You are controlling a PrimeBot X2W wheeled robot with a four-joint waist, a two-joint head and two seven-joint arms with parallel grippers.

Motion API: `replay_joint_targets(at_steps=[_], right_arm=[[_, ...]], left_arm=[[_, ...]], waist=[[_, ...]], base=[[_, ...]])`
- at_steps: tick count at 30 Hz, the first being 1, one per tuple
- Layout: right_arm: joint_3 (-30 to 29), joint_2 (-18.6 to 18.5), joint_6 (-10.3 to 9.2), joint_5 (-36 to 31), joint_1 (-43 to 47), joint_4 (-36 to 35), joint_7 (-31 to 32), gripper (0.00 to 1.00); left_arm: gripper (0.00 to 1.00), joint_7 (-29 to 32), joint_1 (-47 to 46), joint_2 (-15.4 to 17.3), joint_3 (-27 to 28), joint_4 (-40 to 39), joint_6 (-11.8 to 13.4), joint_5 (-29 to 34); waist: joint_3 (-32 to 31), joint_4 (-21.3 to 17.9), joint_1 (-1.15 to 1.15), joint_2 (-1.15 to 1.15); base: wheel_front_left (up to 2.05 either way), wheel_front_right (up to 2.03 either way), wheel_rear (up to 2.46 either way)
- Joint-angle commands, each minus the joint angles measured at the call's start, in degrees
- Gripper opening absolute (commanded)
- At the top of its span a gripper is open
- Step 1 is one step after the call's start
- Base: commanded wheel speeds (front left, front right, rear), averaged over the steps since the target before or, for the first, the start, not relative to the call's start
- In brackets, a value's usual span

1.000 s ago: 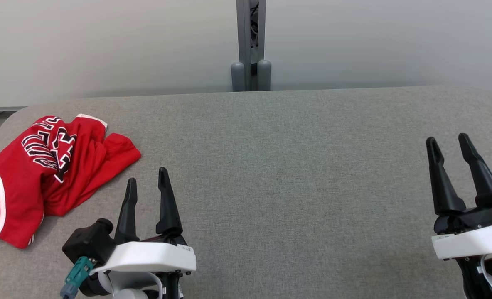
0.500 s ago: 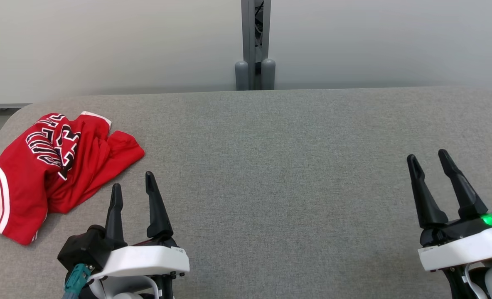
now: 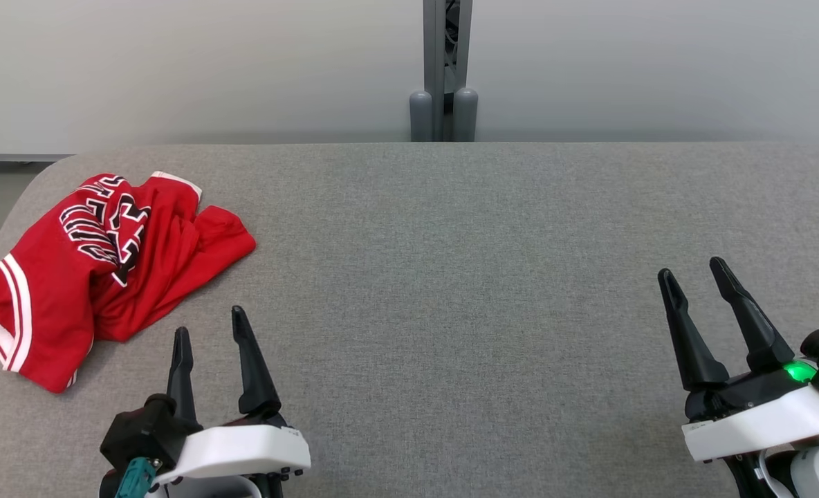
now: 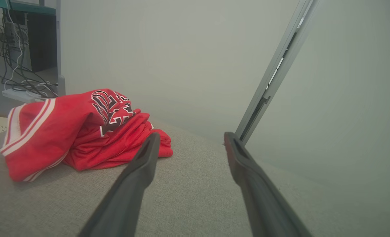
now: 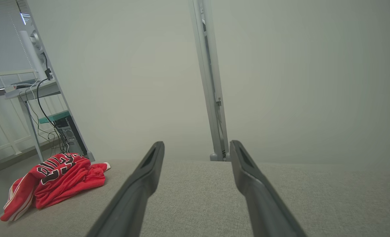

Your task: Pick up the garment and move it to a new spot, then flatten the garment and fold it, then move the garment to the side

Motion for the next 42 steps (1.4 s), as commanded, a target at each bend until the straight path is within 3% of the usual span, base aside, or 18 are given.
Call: replay_joint_targets(at_steps=[1,8,18,34,42], right_arm=[[0.10,-0.70,0.11,-0.97,-0.59,-0.55,-0.77,1.00],[2.35,-1.28,0.11,-2.38,-0.27,-0.66,-1.75,1.00],[2.94,-2.15,0.12,3.55,-0.62,-0.18,-3.01,1.00],[1.35,-2.04,0.12,3.78,-0.77,0.86,-2.95,1.00],[1.38,-0.26,0.01,2.69,-0.95,1.80,-2.63,1.00]], left_arm=[[1.00,-0.48,0.25,0.21,0.01,-0.09,0.44,1.34],[1.00,-1.00,1.22,0.23,-0.13,0.50,-0.12,3.61],[1.00,-1.58,1.13,0.25,-2.76,2.15,-0.53,8.81],[1.00,-1.52,0.18,0.26,-4.12,3.56,-0.38,7.98],[1.00,-1.34,0.44,0.15,-2.48,4.55,-2.19,8.26]], waist=[[-0.03,0.24,0.00,0.00],[-0.24,0.86,0.00,0.00],[0.01,1.05,0.00,0.00],[0.29,0.56,0.00,0.00],[0.13,0.20,0.00,0.00]], base=[[0.00,0.00,0.00],[0.00,0.00,0.00],[0.00,0.00,0.00],[0.00,0.00,0.00],[0.00,0.00,0.00]])
